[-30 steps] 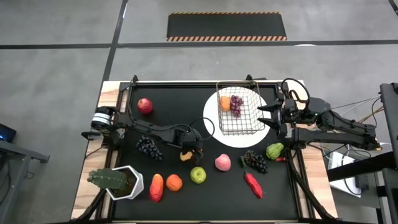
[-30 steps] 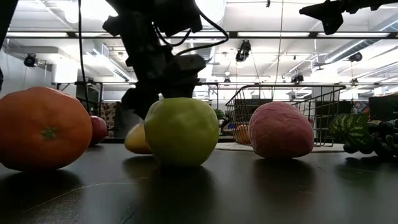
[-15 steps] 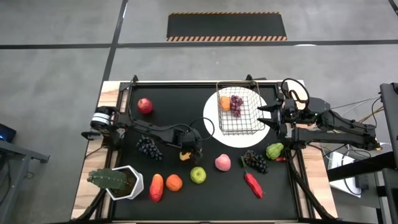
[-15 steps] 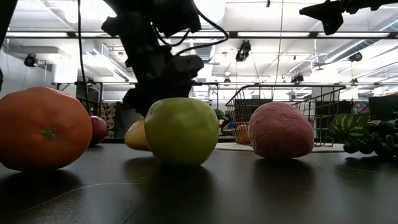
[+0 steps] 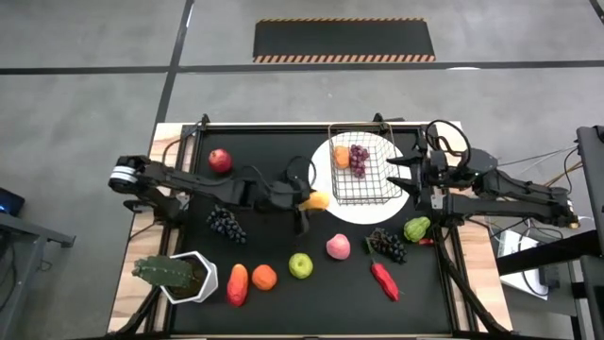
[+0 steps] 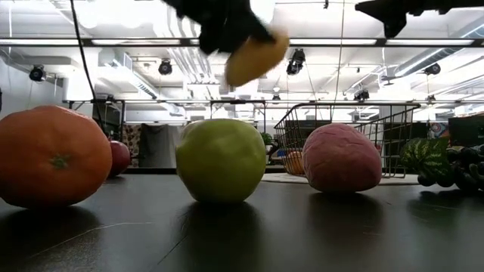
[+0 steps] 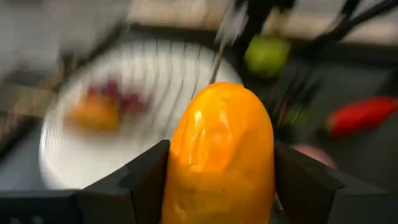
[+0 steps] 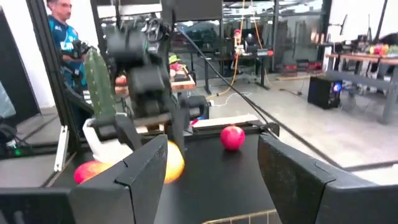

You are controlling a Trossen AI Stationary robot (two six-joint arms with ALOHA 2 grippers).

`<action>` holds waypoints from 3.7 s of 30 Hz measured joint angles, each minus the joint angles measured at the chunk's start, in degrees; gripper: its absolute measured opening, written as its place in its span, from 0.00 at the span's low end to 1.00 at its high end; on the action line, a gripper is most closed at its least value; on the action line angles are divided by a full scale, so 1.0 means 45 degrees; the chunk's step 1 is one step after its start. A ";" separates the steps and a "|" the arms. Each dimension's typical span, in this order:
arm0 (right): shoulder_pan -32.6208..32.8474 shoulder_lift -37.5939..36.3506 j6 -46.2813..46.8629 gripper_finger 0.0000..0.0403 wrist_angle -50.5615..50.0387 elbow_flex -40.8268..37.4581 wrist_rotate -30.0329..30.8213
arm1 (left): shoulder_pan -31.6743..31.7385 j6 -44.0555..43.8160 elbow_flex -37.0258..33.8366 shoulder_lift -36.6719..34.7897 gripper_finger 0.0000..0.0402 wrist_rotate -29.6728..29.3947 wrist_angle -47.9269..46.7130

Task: Build produce basket
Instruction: Put the yellow mango into the wire basket

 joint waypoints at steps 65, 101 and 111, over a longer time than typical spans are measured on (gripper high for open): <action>0.1124 0.8180 -0.3064 0.61 0.7158 0.2374 -0.1231 | 0.2147 0.0894 -0.3405 -0.0380 0.57 0.4218 1.1880; 0.1080 0.7981 -0.2083 0.47 0.3181 0.2644 0.5442 | 0.2254 0.1132 -0.3789 -0.1118 0.83 0.4096 1.1778; 0.0849 0.7940 0.0974 0.47 0.0434 0.2895 1.1584 | 0.2249 0.1122 -0.3789 -0.1142 0.83 0.4121 1.1782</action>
